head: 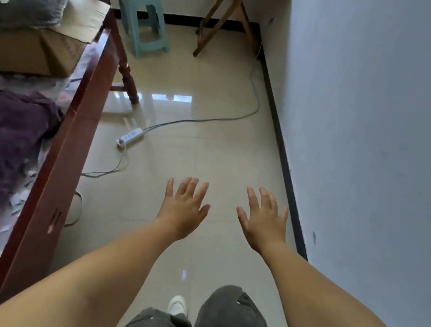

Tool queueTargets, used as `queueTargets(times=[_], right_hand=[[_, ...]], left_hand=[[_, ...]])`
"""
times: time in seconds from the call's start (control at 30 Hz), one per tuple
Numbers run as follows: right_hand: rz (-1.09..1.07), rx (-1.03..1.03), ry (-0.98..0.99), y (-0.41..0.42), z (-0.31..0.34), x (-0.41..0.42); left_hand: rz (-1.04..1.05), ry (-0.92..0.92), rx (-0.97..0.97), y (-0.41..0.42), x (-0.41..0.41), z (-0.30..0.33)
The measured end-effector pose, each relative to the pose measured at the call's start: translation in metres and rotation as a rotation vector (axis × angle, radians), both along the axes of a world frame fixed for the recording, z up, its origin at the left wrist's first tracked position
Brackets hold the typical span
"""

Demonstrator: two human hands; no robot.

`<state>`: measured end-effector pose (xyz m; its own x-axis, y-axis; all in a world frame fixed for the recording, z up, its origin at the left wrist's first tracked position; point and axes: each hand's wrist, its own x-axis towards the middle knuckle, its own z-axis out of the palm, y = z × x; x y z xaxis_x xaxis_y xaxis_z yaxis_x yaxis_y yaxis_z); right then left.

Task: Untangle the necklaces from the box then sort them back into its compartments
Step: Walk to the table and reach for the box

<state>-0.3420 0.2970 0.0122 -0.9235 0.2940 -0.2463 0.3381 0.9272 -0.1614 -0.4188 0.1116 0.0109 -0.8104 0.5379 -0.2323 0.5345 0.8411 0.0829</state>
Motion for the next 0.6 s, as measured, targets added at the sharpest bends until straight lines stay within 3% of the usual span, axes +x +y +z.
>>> queueTargets(times=[0.2, 0.6], right_hand=[[-0.033, -0.008, 0.014, 0.068, -0.008, -0.139], [0.037, -0.045, 0.025, 0.217, 0.013, -0.439]], left_hand=[[-0.074, 0.046, -0.017, 0.061, -0.143, -0.009], [0.103, 0.039, 0.047, 0.211, -0.420, 0.007]])
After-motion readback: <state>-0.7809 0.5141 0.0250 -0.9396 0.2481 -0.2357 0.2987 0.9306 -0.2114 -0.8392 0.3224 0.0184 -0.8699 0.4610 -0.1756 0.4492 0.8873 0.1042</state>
